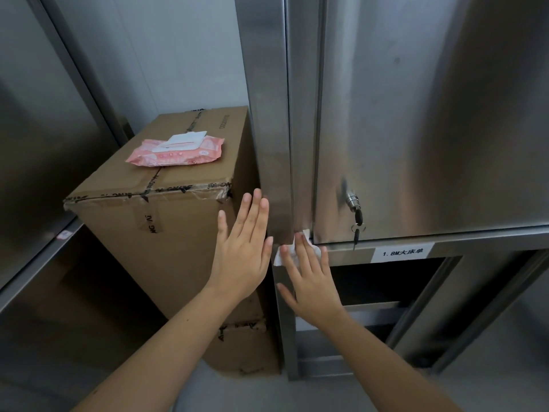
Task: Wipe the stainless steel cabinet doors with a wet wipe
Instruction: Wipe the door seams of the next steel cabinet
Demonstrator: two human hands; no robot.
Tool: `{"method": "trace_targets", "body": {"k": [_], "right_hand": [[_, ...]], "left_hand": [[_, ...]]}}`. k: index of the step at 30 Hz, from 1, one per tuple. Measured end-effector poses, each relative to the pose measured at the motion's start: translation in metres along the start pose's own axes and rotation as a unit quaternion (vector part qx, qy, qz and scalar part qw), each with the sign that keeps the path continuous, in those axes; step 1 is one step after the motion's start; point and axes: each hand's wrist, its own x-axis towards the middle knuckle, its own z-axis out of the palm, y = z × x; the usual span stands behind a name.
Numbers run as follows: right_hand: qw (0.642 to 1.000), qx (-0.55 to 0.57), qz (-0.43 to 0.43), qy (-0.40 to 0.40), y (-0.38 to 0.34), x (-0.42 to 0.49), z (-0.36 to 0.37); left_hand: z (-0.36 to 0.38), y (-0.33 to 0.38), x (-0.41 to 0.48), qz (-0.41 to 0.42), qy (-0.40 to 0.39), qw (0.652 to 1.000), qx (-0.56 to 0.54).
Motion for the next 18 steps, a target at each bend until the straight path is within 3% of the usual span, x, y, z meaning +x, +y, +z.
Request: {"method": "trace_targets", "body": {"k": [18], "right_hand": [[0.992,0.024,-0.127,-0.004,0.035,-0.010,-0.001]], "left_hand": [[-0.001,0.034,-0.050,-0.114,-0.052,0.992,0.022]]}}
